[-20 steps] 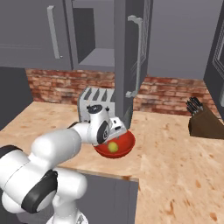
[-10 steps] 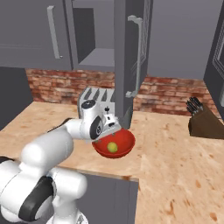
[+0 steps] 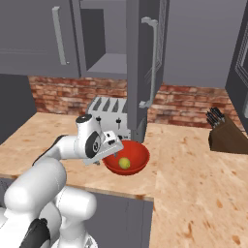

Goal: Pick the lemon from the cabinet and place it in the bowl. Then pick the bowl and place it in the sink. Then turn on the sink facuet.

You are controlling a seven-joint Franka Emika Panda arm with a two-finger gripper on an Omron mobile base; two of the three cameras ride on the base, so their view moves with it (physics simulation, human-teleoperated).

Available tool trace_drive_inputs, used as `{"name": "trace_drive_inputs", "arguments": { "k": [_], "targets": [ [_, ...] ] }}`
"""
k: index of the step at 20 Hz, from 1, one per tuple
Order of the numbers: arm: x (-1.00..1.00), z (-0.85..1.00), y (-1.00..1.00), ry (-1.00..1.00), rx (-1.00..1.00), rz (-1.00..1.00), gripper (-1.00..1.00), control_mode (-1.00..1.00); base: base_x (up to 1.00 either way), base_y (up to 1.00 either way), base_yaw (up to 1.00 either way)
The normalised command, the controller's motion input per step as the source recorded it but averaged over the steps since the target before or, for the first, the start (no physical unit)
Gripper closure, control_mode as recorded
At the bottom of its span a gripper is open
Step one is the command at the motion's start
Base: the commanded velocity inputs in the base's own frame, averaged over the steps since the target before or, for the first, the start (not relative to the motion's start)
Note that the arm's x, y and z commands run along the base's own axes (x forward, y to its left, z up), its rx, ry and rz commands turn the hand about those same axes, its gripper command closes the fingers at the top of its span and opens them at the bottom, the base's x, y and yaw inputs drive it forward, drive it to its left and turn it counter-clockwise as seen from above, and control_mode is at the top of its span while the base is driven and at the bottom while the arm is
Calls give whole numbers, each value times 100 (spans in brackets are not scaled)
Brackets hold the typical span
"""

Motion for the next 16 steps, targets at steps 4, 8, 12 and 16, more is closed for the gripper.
{"name": "trace_drive_inputs", "arguments": {
  "k": [4,8,12,16],
  "targets": [
    [-5,-14,11,0,0,0,-100,-100,0,0,0],
    [-2,-30,18,0,0,0,-100,-100,0,0,0],
    [6,-39,2,0,0,0,-100,-100,0,0,0],
    [19,-30,0,0,0,0,-100,-100,0,0,0]
  ]
}}
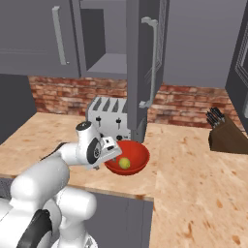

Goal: Pick the lemon from the cabinet and place it in the bowl. Then pick the bowl and place it in the sink. Then turn on the sink facuet.

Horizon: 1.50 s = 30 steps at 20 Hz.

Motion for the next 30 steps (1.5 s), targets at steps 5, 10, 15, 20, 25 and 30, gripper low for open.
{"name": "trace_drive_inputs", "arguments": {
  "k": [5,10,15,20,25,30],
  "targets": [
    [14,-36,0,0,-2,0,-100,-100,0,0,0],
    [17,-31,0,0,-1,0,-100,-100,0,0,0],
    [1,-24,0,1,0,0,100,-100,0,0,0],
    [0,-3,0,2,-4,0,100,-100,0,0,0],
    [-23,20,-7,1,0,4,100,-100,0,0,0],
    [-62,81,0,1,0,4,100,-100,0,0,0]
  ]
}}
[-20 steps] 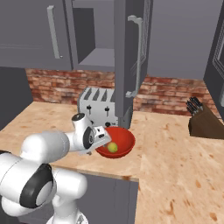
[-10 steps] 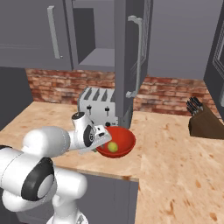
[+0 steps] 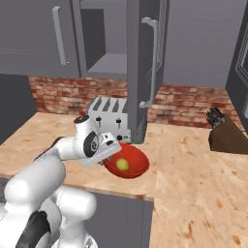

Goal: Pick the lemon from the cabinet and place it in the bowl. Then pick the bowl and place it in the sink. Then turn on the sink facuet.

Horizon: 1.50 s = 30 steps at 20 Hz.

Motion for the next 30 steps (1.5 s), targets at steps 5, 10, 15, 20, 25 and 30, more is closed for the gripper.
{"name": "trace_drive_inputs", "arguments": {
  "k": [5,10,15,20,25,30],
  "targets": [
    [-78,100,14,0,-14,1,100,-100,0,0,0],
    [-88,100,1,-1,-14,12,100,-100,0,0,0],
    [-64,100,23,0,-10,31,100,-100,0,0,0],
    [-54,93,36,-1,-9,39,100,-100,0,0,0],
    [-64,75,5,-9,-6,25,100,-100,0,0,0],
    [-41,33,4,-1,0,5,100,-100,0,0,0]
  ]
}}
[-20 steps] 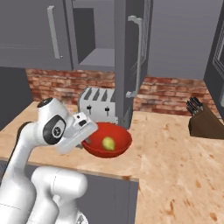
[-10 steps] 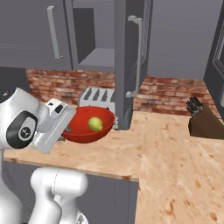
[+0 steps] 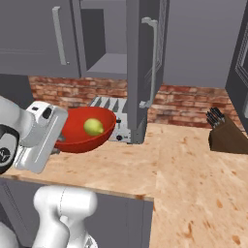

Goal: Pick the lemon from the cabinet and place it in the bowl. Then pick the bowl and place it in the sink. Then turn on the sink facuet.

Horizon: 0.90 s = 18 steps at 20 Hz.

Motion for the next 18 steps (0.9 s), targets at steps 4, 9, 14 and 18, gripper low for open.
{"name": "trace_drive_inputs", "arguments": {
  "k": [4,9,14,18],
  "targets": [
    [-35,5,35,-1,1,0,100,-100,0,0,0],
    [-34,0,13,-3,1,0,100,-100,0,0,0],
    [-5,0,3,1,0,0,100,-100,0,0,0],
    [-3,0,4,1,0,0,100,100,-25,11,1]
  ]
}}
